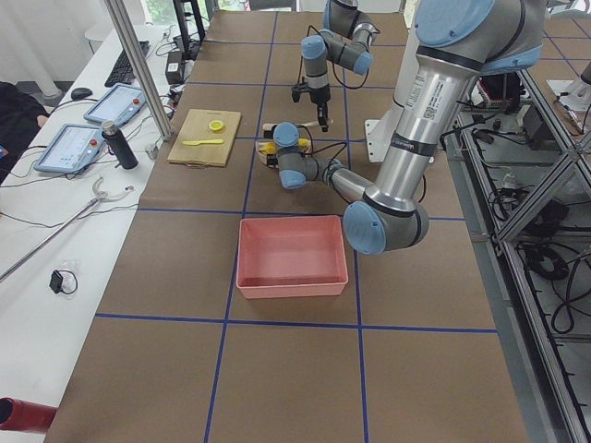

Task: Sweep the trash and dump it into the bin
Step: 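Withdraw the right gripper with the brush back to its start spot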

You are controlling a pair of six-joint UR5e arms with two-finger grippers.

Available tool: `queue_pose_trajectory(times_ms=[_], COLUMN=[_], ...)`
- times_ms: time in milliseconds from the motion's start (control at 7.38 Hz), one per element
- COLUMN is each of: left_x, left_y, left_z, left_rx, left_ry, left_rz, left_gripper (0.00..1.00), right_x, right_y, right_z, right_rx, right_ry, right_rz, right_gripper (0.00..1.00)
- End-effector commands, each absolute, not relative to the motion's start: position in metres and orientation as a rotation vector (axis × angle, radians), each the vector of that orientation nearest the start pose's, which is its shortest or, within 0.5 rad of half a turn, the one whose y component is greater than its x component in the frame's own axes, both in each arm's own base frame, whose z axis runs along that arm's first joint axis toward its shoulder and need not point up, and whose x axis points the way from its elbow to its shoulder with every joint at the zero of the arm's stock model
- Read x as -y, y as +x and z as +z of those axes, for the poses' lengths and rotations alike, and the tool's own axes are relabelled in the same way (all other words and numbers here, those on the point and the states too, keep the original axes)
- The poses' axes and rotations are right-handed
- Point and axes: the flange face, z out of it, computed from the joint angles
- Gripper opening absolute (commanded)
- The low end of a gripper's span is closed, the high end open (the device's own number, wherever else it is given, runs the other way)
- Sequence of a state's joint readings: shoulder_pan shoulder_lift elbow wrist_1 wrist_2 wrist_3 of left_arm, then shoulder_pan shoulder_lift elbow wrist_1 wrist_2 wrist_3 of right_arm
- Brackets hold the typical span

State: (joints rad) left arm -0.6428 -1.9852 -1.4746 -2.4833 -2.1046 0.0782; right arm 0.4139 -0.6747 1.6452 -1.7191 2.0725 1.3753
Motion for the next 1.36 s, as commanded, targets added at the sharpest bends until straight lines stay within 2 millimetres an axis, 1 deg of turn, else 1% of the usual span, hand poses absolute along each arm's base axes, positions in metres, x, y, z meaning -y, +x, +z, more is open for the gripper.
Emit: queue_pose_trajectory(times_ms=[0, 136, 271, 407, 542, 678, 814, 949, 1085, 1220], left_x=[0.46, 0.461, 0.46, 0.46, 0.46, 0.46, 0.46, 0.461, 0.461, 0.461], left_y=[0.477, 0.476, 0.477, 0.477, 0.477, 0.477, 0.477, 0.477, 0.477, 0.477], left_z=[0.361, 0.361, 0.36, 0.36, 0.362, 0.361, 0.361, 0.362, 0.362, 0.362], left_rx=[-0.984, -0.983, -0.983, -0.985, -0.984, -0.984, -0.982, -0.98, -0.979, -0.979], left_ry=[0.968, 0.966, 0.97, 0.969, 0.966, 0.968, 0.968, 0.968, 0.969, 0.972], left_rz=[1.181, 1.179, 1.181, 1.182, 1.181, 1.181, 1.184, 1.184, 1.186, 1.188], left_gripper=[0.94, 0.94, 0.94, 0.87, 0.76, 0.62, 0.51, 0.43, 0.35, 0.28], right_x=[0.358, 0.356, 0.364, 0.374, 0.387, 0.375, 0.382, 0.401, 0.398, 0.399], right_y=[-0.535, -0.507, -0.474, -0.437, -0.395, -0.356, -0.321, -0.281, -0.241, -0.2], right_z=[0.115, 0.134, 0.159, 0.194, 0.239, 0.288, 0.321, 0.365, 0.408, 0.464], right_rx=[0.883, 0.865, 0.822, 0.781, 0.744, 0.694, 0.667, 0.639, 0.661, 0.676], right_ry=[-0.189, -0.175, -0.15, -0.135, -0.117, -0.101, -0.097, -0.083, -0.11, -0.097], right_rz=[-0.007, -0.019, -0.048, -0.046, -0.036, -0.091, -0.071, -0.079, -0.065, -0.085], right_gripper=[0.0, 0.0, 0.0, 0.0, 0.0, 0.0, 0.0, 0.0, 0.0, 0.0])
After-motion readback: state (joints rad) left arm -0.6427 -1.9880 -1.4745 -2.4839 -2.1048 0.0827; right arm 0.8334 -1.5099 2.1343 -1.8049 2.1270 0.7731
